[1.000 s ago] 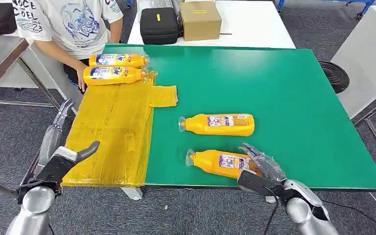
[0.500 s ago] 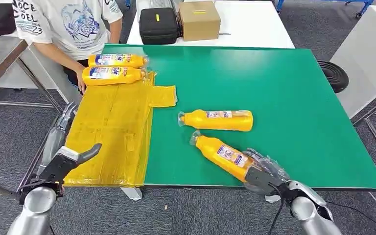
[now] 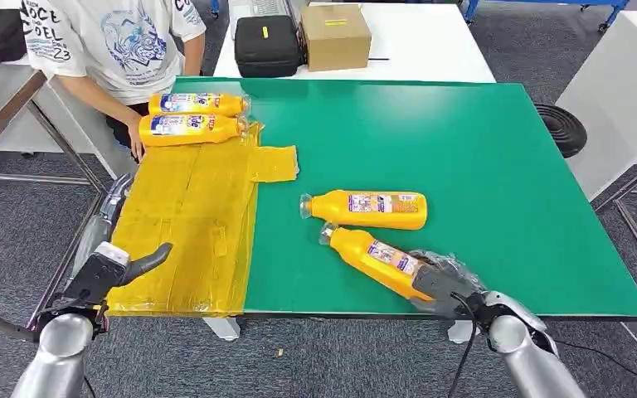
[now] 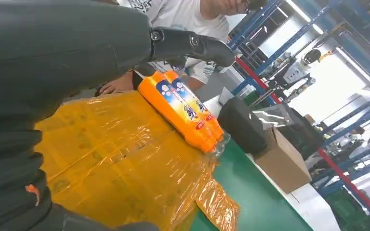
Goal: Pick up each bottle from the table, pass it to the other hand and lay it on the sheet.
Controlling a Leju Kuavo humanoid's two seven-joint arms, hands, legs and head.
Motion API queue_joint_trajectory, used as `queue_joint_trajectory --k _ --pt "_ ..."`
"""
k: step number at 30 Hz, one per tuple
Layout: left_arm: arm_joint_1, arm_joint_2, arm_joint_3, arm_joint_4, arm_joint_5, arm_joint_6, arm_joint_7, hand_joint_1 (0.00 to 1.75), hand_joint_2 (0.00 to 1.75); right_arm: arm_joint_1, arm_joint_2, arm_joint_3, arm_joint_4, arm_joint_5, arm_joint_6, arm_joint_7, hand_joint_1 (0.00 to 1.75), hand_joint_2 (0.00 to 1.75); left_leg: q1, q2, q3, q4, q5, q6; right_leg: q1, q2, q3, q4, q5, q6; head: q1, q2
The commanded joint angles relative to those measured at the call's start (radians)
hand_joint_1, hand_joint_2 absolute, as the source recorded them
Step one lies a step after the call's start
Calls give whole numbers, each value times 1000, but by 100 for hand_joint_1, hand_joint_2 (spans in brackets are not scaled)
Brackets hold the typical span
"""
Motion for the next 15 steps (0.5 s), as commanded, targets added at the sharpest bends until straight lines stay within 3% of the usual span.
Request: queue_joint_trajectory --k 1,2,4,7,11,15 --pt "-21 7 15 66 2 -4 4 0 175 -15 24 47 122 6 10 9 134 175 1 0 3 -1 -1 0 1 -1 3 -2 0 -2 0 0" --pt "-24 4 15 71 2 -4 4 0 175 -7 21 45 120 6 5 9 133 175 1 0 3 -1 0 0 1 -1 3 -2 0 -2 0 0" --pt "-24 4 17 73 4 -3 3 0 175 10 23 37 101 3 -10 6 145 175 1 -1 3 -1 -1 0 1 -2 4 -2 0 -2 0 0" --pt "-7 0 24 59 3 -3 3 0 175 27 56 7 57 -13 -54 -41 175 175 1 0 4 -1 0 1 2 -1 4 -2 -1 -2 0 0" --pt "1 -13 32 48 9 -4 -11 0 175 20 99 2 -7 -50 -103 -151 175 175 1 1 4 -2 0 0 2 0 4 -2 -1 -3 0 0" --pt "-3 -14 32 52 9 -4 -10 0 175 26 96 4 -28 -49 -102 -146 175 175 0 2 2 -1 0 0 1 1 2 -1 0 -2 0 0"
